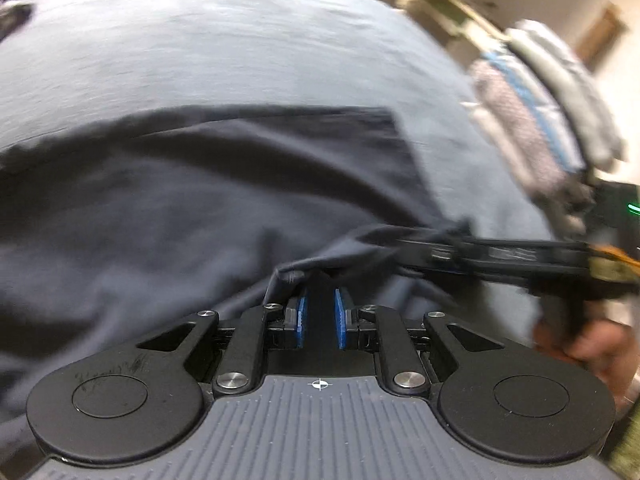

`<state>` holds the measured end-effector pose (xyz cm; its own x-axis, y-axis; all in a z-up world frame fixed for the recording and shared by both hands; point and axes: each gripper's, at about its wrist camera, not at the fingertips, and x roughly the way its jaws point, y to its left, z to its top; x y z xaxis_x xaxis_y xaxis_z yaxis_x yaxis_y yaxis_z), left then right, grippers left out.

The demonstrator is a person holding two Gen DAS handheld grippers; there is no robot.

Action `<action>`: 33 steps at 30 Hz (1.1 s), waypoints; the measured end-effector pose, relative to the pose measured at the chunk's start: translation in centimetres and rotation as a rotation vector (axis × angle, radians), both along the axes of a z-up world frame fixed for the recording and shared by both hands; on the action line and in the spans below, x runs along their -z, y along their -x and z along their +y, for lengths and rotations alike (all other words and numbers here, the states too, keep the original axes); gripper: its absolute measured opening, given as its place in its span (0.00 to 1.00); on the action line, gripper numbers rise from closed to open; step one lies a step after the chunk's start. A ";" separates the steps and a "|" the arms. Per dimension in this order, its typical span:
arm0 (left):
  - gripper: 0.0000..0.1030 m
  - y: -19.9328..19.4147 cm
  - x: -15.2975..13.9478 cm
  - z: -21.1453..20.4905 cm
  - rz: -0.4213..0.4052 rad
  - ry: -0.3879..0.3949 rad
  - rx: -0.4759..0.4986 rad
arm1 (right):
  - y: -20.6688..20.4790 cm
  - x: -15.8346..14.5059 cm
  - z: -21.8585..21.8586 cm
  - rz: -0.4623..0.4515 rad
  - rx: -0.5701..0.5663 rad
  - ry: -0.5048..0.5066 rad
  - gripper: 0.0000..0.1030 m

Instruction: Fold clothes

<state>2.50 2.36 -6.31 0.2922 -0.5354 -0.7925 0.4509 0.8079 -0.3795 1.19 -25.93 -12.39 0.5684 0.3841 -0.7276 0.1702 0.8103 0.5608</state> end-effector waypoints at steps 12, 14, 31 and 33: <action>0.14 -0.8 1.2 1.9 0.075 0.038 -0.087 | 8.8 -1.2 -5.0 0.034 0.322 -0.195 0.61; 0.14 -1.0 1.3 1.8 0.089 0.044 -0.099 | 9.4 0.1 -5.9 0.051 0.380 -0.252 0.62; 0.14 -1.6 2.1 2.9 0.158 0.103 -0.165 | 5.4 4.3 -4.7 -0.073 0.402 -0.479 0.73; 0.14 -1.6 2.1 2.9 0.157 0.103 -0.162 | 4.3 4.3 -4.2 -0.087 0.388 -0.484 0.69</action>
<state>4.10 5.31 -8.42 0.2590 -0.5715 -0.7786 0.2474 0.8185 -0.5185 -3.10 -30.13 -16.71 0.7819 0.4121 -0.4678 0.3385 0.3496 0.8736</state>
